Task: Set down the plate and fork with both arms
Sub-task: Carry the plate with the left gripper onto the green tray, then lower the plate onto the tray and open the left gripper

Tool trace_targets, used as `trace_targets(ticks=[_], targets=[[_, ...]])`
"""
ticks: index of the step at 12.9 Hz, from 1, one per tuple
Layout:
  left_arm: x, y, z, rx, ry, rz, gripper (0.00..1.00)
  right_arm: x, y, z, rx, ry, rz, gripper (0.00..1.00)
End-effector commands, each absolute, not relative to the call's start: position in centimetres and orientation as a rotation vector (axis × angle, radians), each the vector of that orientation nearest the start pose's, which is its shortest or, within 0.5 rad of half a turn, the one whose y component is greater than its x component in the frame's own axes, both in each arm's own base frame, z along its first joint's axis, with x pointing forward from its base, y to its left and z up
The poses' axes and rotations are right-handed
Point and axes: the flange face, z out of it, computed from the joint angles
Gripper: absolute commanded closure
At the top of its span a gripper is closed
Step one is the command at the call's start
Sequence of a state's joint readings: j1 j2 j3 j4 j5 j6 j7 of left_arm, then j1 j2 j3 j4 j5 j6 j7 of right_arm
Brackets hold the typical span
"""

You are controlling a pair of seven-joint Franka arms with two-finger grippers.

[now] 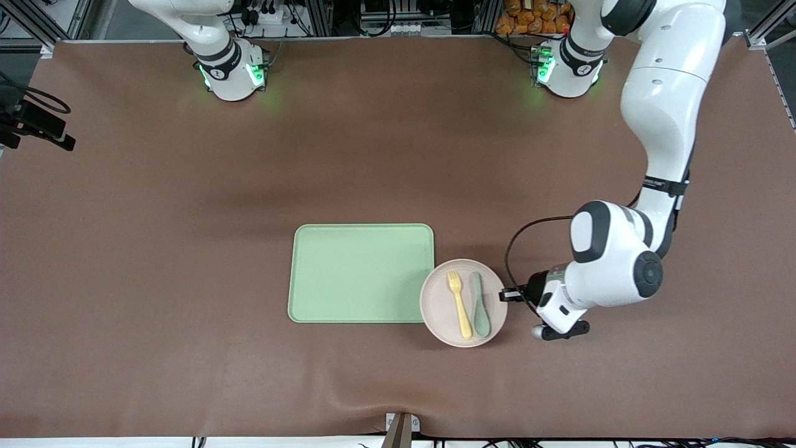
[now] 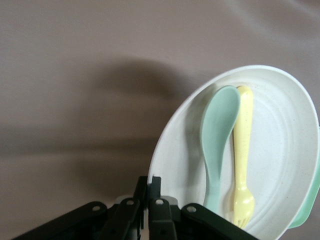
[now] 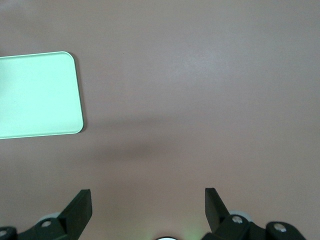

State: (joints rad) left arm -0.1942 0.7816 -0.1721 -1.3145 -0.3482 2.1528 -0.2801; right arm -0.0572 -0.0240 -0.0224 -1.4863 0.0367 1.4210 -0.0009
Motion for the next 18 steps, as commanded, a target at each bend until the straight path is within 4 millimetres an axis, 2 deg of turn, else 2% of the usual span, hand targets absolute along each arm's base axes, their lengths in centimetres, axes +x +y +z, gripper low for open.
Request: trace_targets(ticks=[1, 3, 7, 8, 9, 10, 12, 13, 16, 18], targets=[[70.0, -30.2, 29.5, -3.502, -0.287, 0.043, 1.0, 53.1, -3.8, 66.7, -3.098, 0.139, 0.06, 0.0], [68.5, -34.4, 29.4, -3.502, -0.272, 0.019, 1.0, 53.2, -3.6, 66.7, -3.099, 0.135, 0.058, 0.0], [66.3, -39.5, 26.6, -3.511, -0.233, -0.026, 1.0, 53.3, -3.6, 66.6, -3.099, 0.135, 0.053, 0.0], [66.0, -40.2, 26.0, -3.513, -0.246, -0.042, 1.0, 53.8, -3.5, 65.7, -3.097, 0.135, 0.079, 0.0], [65.6, -41.3, 25.6, -3.521, -0.256, -0.074, 1.0, 53.8, -3.4, 65.7, -3.097, 0.133, 0.079, 0.0], [64.8, -42.8, 24.2, -3.524, -0.241, -0.097, 1.0, 53.8, -3.4, 65.7, -3.095, 0.132, 0.077, 0.0], [64.7, -43.2, 22.5, -3.53, -0.234, -0.146, 1.0, 54.2, -3.1, 65.2, -3.094, 0.128, 0.093, 0.0], [64.1, -44.1, 21.8, -3.53, -0.205, -0.145, 1.0, 54.2, -2.9, 65.2, -3.093, 0.12, 0.093, 0.0], [62.7, -46.1, 21.0, -3.537, -0.166, -0.161, 1.0, 54.3, -2.7, 65.1, -3.065, 0.119, 0.094, 0.0], [62.4, -46.3, 20.7, -3.535, -0.156, -0.152, 1.0, 54.3, -2.5, 65.1, -3.053, 0.114, 0.096, 0.0]])
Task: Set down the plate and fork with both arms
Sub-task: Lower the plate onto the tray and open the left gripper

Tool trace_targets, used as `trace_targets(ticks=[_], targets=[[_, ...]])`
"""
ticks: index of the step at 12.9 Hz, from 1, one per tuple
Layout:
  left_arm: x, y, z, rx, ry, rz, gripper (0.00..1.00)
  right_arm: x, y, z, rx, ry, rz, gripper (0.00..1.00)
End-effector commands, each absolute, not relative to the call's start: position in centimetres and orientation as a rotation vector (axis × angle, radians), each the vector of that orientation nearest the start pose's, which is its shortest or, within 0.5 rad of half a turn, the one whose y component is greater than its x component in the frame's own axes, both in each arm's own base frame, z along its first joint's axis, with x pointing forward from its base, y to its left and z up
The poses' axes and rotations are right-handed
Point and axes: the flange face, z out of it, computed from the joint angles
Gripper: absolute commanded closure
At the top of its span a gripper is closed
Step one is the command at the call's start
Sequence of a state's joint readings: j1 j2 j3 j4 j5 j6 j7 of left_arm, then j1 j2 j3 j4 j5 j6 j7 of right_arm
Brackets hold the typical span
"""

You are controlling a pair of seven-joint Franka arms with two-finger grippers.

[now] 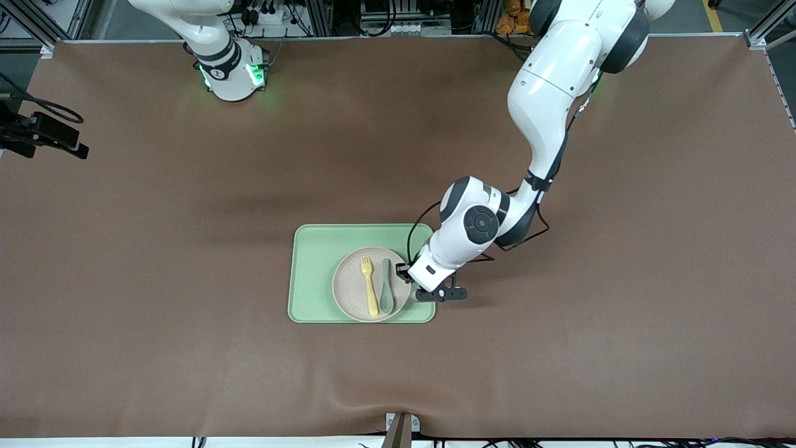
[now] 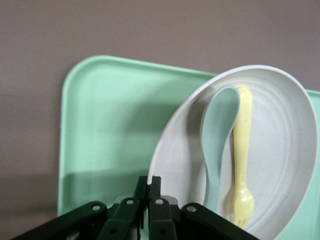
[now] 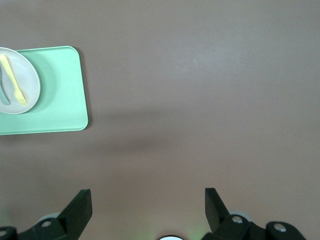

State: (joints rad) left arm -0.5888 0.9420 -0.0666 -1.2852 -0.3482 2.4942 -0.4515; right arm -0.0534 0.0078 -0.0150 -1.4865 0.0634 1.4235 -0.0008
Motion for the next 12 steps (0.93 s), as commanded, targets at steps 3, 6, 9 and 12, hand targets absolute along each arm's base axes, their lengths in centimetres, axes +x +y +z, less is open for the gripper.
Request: trace_targets(ticks=[3, 6, 9, 12], targets=[[61.8, -46.8, 20.0, -3.529, -0.131, -0.135, 1.0, 55.0, -2.1, 64.0, -2.993, 0.108, 0.121, 0.0], [61.7, -46.7, 19.0, -3.523, -0.098, -0.124, 0.89, 55.8, -1.4, 62.6, -2.934, 0.098, 0.159, 0.0], [61.6, -47.0, 18.9, -3.534, -0.109, -0.149, 0.86, 56.5, 0.1, 61.4, -2.914, 0.063, 0.192, 0.0], [61.9, -47.3, 21.7, -3.55, -0.142, -0.167, 0.11, 57.6, 2.1, 59.1, -2.909, 0.02, 0.254, 0.0]])
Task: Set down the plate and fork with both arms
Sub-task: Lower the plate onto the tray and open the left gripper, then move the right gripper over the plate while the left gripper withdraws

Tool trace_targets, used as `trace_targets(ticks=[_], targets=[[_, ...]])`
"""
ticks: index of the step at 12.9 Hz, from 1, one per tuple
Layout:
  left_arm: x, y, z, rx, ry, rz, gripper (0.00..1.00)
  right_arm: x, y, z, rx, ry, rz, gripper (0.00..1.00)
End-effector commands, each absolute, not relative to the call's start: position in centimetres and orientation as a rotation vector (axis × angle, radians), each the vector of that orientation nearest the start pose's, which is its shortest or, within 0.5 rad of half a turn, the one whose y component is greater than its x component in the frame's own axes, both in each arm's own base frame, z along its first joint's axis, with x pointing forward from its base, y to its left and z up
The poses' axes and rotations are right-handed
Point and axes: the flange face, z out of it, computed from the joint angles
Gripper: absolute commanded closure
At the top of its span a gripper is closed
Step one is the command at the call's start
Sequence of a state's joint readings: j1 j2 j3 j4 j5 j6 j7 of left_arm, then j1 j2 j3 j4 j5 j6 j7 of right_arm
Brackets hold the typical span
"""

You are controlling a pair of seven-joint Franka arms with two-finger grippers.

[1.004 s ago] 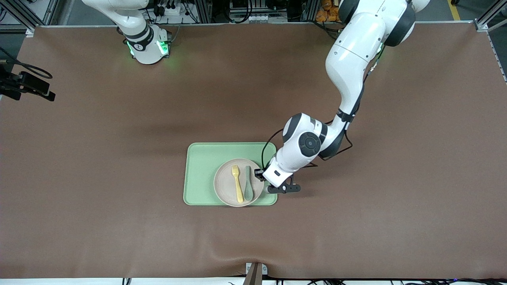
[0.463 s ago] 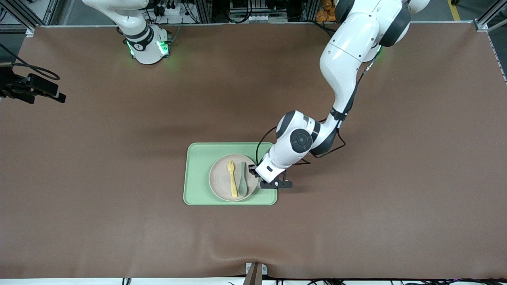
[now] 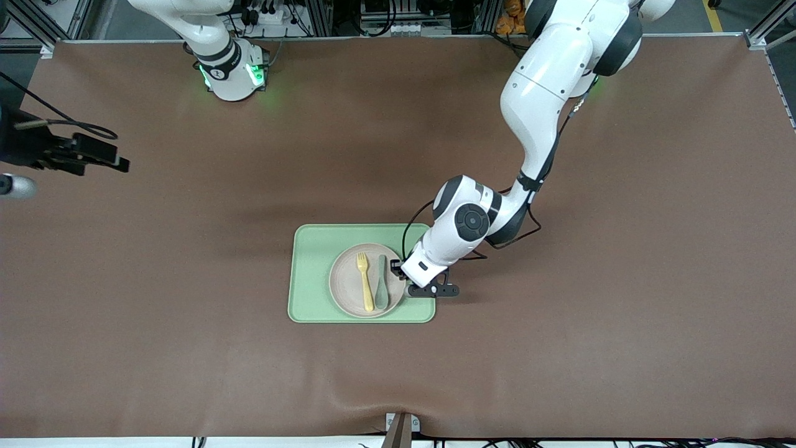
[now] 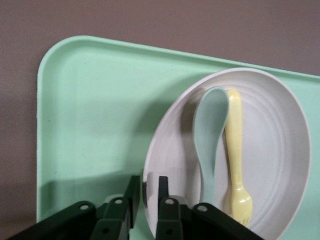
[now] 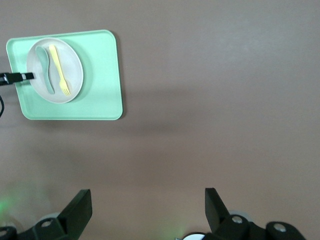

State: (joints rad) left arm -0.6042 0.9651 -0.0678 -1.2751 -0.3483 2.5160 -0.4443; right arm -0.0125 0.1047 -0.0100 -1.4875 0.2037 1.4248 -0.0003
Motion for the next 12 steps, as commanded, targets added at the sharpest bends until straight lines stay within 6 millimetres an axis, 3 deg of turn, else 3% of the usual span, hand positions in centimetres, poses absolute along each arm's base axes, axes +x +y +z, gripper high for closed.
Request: trace_targets(ticks=[1, 2, 3, 4, 6, 8, 10, 12], targets=[[62.0, -47.2, 23.1, -3.553, -0.162, -0.156, 0.0, 58.1, 3.4, 58.1, -2.91, -0.012, 0.278, 0.0], [62.1, -46.9, 24.7, -3.543, -0.169, -0.117, 0.0, 58.8, 6.2, 56.3, -2.912, -0.076, 0.315, 0.0], [62.4, -46.4, 26.5, -3.541, -0.166, -0.101, 0.0, 58.9, 7.9, 55.7, -2.916, -0.117, 0.331, 0.0], [62.8, -45.7, 28.5, -3.54, -0.168, -0.096, 0.0, 59.0, 9.0, 56.6, -2.916, -0.147, 0.305, 0.0], [63.9, -43.4, 32.4, -3.523, -0.215, -0.111, 0.0, 59.8, 13.9, 55.0, -2.918, -0.251, 0.27, 0.0], [65.4, -39.6, 35.5, -3.467, -0.261, -0.117, 0.0, 59.8, 19.2, 53.8, -2.927, -0.365, 0.218, 0.0], [66.8, -36.9, 37.2, -3.425, -0.28, -0.187, 0.0, 60.7, 22.0, 50.7, -2.92, -0.405, 0.216, 0.0], [67.2, -35.9, 38.0, -3.382, -0.249, -0.24, 0.0, 61.5, 26.1, 47.3, -2.922, -0.454, 0.158, 0.0]])
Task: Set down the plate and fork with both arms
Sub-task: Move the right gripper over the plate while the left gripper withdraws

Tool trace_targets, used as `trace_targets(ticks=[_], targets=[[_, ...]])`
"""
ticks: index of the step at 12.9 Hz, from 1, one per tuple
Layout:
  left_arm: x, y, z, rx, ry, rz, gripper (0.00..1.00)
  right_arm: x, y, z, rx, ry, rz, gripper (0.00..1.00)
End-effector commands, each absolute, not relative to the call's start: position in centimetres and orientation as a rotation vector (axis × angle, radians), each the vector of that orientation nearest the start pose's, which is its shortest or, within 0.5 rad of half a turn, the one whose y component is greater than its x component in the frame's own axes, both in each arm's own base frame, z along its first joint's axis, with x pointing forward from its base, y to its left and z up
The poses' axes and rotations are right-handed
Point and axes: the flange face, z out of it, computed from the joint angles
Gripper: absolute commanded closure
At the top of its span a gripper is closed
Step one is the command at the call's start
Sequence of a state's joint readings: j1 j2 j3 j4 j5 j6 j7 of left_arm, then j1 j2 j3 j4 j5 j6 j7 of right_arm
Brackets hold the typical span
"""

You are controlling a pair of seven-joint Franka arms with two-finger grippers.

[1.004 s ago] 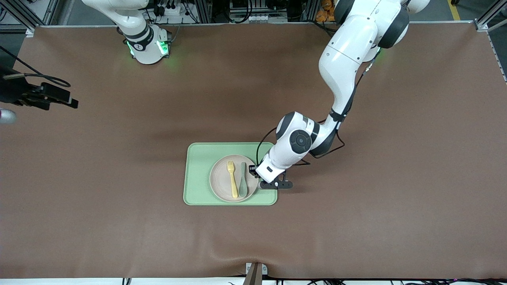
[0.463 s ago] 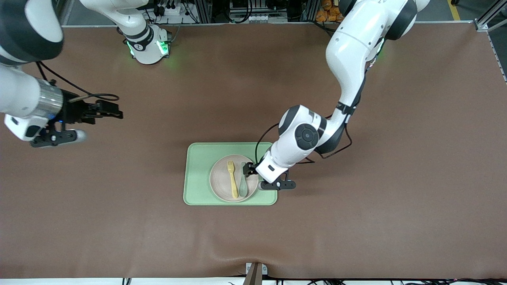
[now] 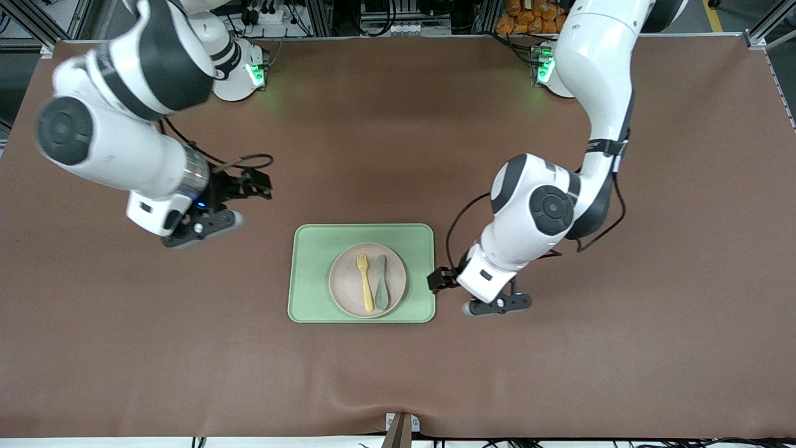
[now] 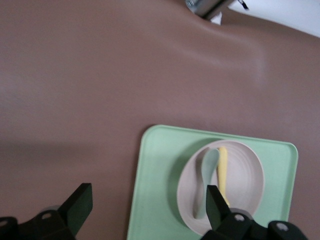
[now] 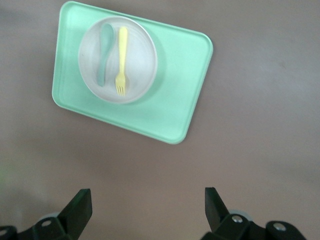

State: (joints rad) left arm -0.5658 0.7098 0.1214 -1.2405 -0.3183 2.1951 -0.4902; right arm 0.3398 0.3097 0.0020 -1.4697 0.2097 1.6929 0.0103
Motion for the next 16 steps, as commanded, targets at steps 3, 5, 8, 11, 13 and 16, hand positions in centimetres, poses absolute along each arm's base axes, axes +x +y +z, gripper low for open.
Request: trace_targets(ticks=[3, 5, 8, 11, 13, 16], targets=[[68.7, -31.9, 38.3, -3.313, -0.259, -0.247, 0.0, 63.1, 30.0, 40.3, -2.923, -0.479, 0.098, 0.0], [69.9, -29.0, 38.5, -3.302, -0.27, -0.245, 0.0, 63.1, 33.3, 36.7, -2.943, -0.465, 0.042, 0.0], [70.8, -24.5, 39.1, -3.296, -0.237, -0.191, 0.0, 62.4, 36.6, 31.8, -3.017, -0.612, -0.021, 0.0], [71.5, -19.4, 40.8, -3.272, -0.124, -0.164, 0.0, 62.2, 37.5, 28.7, -3.073, -0.554, -0.045, 0.0], [71.3, -17.6, 42.3, -3.212, -0.049, -0.176, 0.0, 61.2, 38.8, 26.5, -3.146, -0.485, -0.041, 0.0], [69.8, -15.2, 46.4, -3.153, -0.062, -0.127, 0.0, 59.9, 41.2, 23.7, -3.198, -0.373, -0.112, 0.0]])
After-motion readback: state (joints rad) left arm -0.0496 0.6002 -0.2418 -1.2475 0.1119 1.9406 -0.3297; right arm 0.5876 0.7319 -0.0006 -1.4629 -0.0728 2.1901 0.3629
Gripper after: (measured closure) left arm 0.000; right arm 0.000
